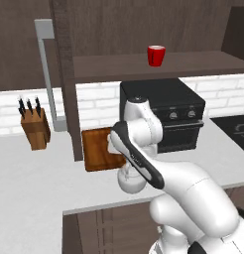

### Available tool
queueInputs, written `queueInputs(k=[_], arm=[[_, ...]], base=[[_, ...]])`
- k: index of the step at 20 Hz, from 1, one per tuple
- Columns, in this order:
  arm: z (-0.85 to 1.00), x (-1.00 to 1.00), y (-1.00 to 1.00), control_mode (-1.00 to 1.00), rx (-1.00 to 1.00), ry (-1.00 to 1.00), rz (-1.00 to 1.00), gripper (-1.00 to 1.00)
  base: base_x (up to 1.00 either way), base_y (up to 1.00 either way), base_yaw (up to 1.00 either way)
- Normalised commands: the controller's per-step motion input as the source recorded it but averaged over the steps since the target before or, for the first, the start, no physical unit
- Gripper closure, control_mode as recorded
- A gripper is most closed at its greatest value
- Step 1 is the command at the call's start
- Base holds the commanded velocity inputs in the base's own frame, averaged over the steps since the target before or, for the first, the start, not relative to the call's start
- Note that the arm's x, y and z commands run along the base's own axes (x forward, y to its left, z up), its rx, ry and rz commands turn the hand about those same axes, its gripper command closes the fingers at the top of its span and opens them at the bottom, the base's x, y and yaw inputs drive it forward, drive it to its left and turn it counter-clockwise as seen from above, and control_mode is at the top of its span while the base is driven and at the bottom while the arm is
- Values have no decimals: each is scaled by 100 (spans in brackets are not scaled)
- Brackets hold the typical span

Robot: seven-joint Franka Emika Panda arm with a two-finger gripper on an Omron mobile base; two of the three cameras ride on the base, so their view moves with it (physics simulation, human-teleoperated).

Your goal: Pick the kettle from the counter and place it on the tray. Then pick the mug from the cabinet and place it on the tray. Then close the cabinet doors.

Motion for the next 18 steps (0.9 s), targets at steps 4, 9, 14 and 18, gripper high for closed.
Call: queueInputs(k=[4, 9, 14, 18], arm=[[0, 28, 62, -100, 0, -12, 33, 100], [0, 37, 47, -100, 0, -9, 23, 100], [0, 50, 14, -100, 0, -14, 14, 100], [0, 48, 0, -100, 0, -12, 3, 100]], base=[[0, 0, 0], [0, 0, 0], [0, 0, 0], [0, 0, 0]])
